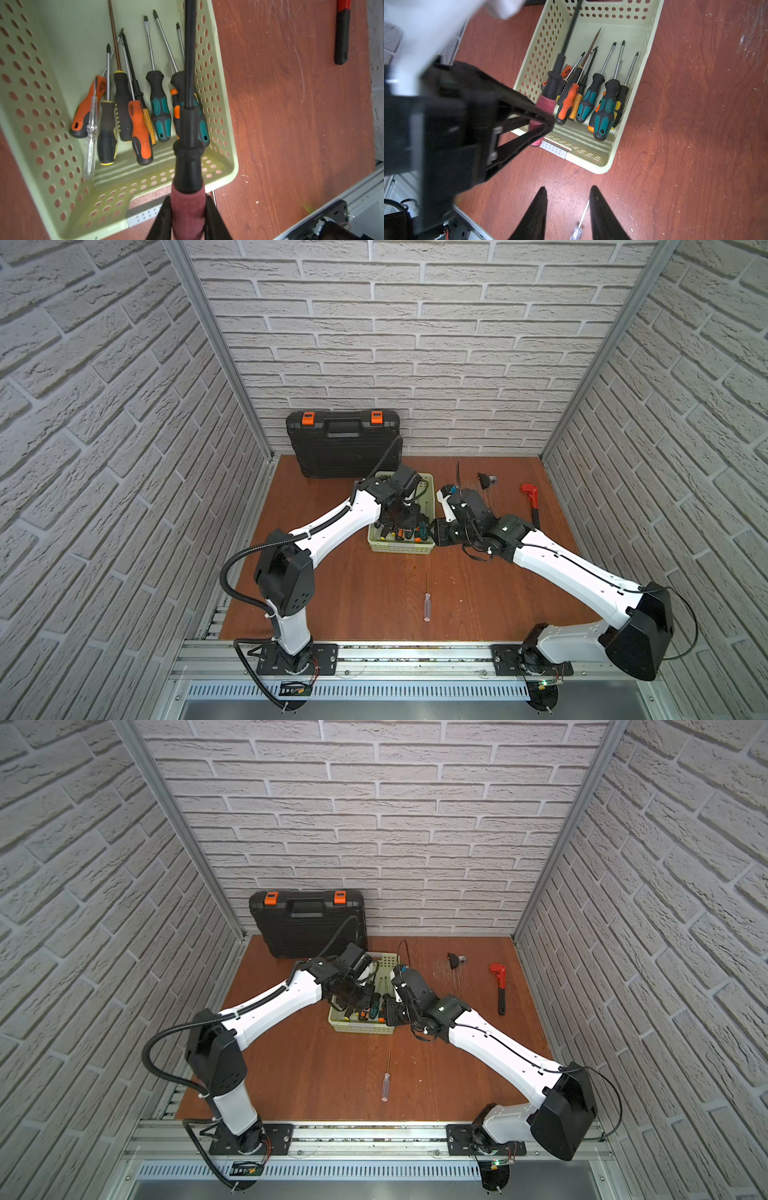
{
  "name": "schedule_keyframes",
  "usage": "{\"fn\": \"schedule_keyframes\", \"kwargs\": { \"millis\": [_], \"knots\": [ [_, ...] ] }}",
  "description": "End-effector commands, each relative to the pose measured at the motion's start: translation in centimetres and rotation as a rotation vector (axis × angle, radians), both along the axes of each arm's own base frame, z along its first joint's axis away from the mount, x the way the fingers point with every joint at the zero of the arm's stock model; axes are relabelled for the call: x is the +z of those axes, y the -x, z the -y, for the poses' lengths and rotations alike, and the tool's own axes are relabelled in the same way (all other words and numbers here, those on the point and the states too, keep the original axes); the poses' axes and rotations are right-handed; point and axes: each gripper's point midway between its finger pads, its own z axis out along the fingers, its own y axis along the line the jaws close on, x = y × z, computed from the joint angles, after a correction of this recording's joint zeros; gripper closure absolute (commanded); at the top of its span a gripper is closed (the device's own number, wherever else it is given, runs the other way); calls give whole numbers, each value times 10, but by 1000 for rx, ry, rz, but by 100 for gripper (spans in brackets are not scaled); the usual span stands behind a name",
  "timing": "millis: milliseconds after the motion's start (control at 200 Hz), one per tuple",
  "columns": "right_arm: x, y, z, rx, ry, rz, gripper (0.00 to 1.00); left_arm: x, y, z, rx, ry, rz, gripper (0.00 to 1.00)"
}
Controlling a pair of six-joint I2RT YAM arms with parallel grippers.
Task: Put the screwdriver in the bin
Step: Place the screwdriver in the bin.
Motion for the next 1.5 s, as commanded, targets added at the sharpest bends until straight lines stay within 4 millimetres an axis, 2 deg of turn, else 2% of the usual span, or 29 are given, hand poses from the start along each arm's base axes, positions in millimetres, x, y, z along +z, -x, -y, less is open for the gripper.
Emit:
{"fn": "schedule_keyframes", "kwargs": {
  "millis": [0, 130, 290, 575, 950, 1030, 1075, 1200, 1355, 1495],
  "knots": [
    [13, 10, 11, -17, -15, 30, 64, -7, -16, 15, -23, 31, 19, 90],
    [19, 20, 25, -39, -2, 47, 63, -35, -23, 23, -16, 28, -36, 90],
    [20, 22, 42, -85, 44, 71, 63, -56, -20, 35, -22, 43, -95, 89],
    [10, 19, 27, -35, 41, 21, 63, -86, -21, 28, -9, -30, -129, 87],
    [4, 19, 21, -32, 17, -3, 63, -99, -30, 25, 18, -56, -114, 77],
    [4, 19, 21, -30, 20, -3, 63, -97, -29, 26, 17, -44, -114, 72],
    [4, 19, 21, -29, 21, -5, 63, -94, -29, 26, 20, -37, -108, 66],
    [5, 18, 19, -27, 16, -7, 63, -78, -30, 25, 24, -9, -65, 54],
    [4, 18, 16, -24, 5, -18, 63, -53, -29, 17, 24, 5, -4, 54],
    [-3, 21, 15, -32, 12, -50, 63, -22, -23, 5, 24, 35, 56, 54]
  ]
}}
